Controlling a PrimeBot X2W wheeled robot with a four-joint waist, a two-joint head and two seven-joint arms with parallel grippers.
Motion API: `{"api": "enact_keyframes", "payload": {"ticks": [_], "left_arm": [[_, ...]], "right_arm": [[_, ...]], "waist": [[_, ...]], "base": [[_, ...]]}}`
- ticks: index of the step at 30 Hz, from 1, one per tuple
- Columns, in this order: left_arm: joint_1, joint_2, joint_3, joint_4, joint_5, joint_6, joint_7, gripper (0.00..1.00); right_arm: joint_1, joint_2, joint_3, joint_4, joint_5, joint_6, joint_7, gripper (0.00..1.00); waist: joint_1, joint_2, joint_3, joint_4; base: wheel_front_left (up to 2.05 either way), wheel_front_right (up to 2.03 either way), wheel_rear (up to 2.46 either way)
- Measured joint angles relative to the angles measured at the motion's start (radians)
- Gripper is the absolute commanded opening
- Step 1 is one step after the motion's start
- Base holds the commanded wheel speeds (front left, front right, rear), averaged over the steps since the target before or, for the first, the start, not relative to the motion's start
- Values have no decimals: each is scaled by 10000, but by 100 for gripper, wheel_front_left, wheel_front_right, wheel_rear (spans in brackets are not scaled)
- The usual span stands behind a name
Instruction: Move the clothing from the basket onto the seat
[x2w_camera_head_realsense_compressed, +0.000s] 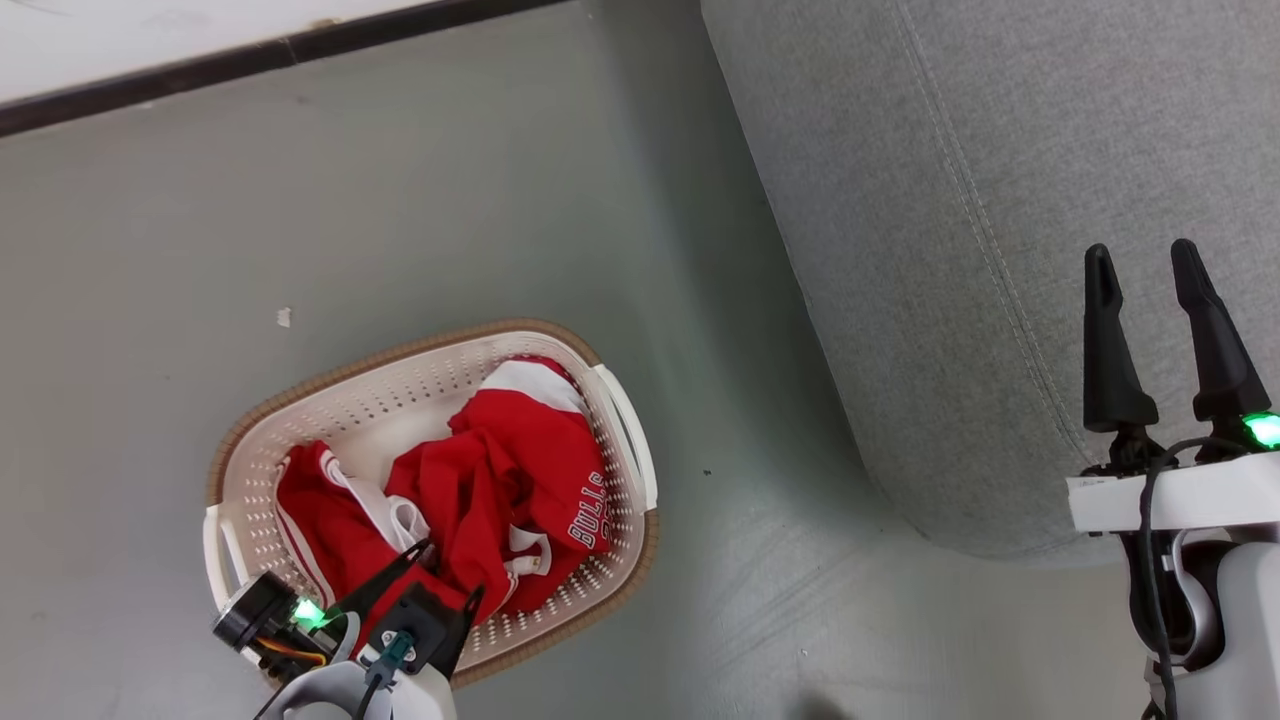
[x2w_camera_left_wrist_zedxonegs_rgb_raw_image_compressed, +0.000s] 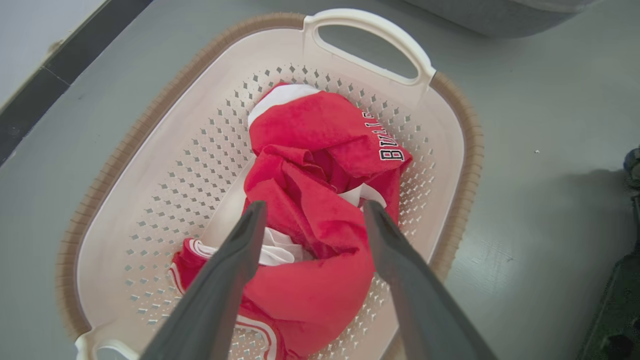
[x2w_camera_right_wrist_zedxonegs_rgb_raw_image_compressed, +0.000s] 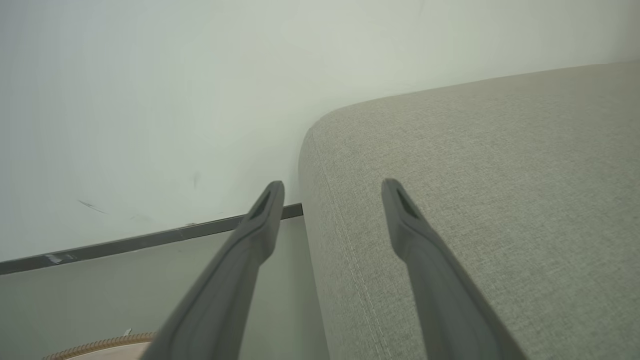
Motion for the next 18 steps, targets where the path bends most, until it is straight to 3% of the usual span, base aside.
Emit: {"api": "enact_keyframes", "payload": {"ticks": [18], "left_arm": [[-913,165,-303,876,527,19,-12,100]], "right_arm": [[-904,0,215,-2,366,2,0,100]], "waist": [[0,0,1303,-655]], "base": [[0,0,0]]}}
